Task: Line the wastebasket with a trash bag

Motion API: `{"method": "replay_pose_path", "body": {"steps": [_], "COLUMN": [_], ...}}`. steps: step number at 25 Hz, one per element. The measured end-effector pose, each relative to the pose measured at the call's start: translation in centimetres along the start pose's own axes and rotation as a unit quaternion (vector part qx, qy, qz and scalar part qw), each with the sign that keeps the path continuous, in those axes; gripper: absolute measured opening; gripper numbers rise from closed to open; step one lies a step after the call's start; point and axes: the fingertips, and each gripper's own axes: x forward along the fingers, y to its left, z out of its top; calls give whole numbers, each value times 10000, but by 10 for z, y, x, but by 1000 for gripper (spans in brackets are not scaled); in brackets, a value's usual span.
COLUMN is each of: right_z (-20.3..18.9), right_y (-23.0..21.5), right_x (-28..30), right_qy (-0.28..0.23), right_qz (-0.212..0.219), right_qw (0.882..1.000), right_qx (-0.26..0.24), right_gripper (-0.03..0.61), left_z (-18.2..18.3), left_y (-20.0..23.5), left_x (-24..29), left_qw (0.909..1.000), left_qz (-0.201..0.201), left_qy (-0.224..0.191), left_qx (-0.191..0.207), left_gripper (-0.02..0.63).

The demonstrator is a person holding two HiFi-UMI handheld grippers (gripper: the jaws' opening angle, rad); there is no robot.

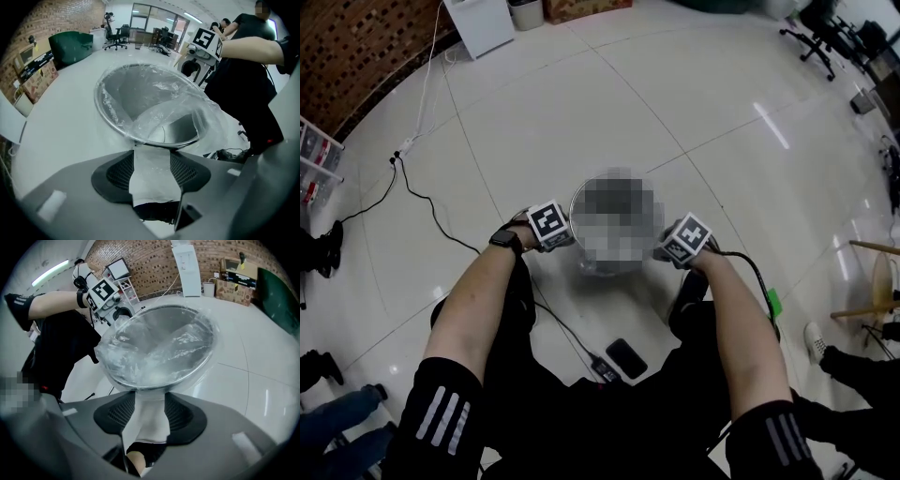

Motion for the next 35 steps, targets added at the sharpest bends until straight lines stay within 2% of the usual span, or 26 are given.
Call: {"method": "replay_pose_path", "body": {"steps": [3, 5, 7, 9, 11, 14, 16, 19, 24, 27, 32, 35], "right_z": [-2, -5, -9, -13, -15, -16, -17, -21, -30, -27, -32, -33], "right_y": [-4, -5, -8, -10, -11, -12, -15, -18, -17, -20, -8, -8], "right_x": [13, 24, 34, 44, 52, 64, 70, 77, 82, 80, 58, 36], "right_qy": [-69, -112, -86, -60, -76, -113, -120, -162, -79, -106, 279, 160], "right_qz": [11, 21, -38, -103, -109, -106, -157, -209, -255, -228, 42, 8], "right_qw": [9999, 9996, 9994, 9992, 9987, 9982, 9980, 9978, 9964, 9980, 9996, 9996], "right_qx": [119, 248, 334, 393, 487, 577, 595, 608, 803, 578, -24, 222], "right_gripper": [212, 217, 222, 225, 225, 225, 225, 227, 227, 229, 229, 229], "left_z": [1, -1, -12, -27, -27, -20, -19, -21, -26, -23, -32, -43], "left_y": [6, 9, 7, 1, -2, 1, 11, 34, 44, 50, 40, 31], "left_x": [5, 10, 18, 24, 31, 41, 43, 48, 56, 56, 36, 15], "left_qw": [9998, 9998, 9998, 9982, 9977, 9982, 9986, 9985, 9974, 9971, 9975, 9969], "left_qz": [-135, -110, -82, -141, -188, -242, -129, 297, 462, 551, 228, 27], "left_qy": [-121, -128, 177, 586, 651, 541, 509, 456, 530, 522, 661, 754], "left_qx": [-120, -61, 43, -29, -53, -38, -40, -44, -179, -78, -92, -234], "left_gripper": [271, 275, 274, 275, 274, 278, 290, 290, 290, 290, 290, 289]}}
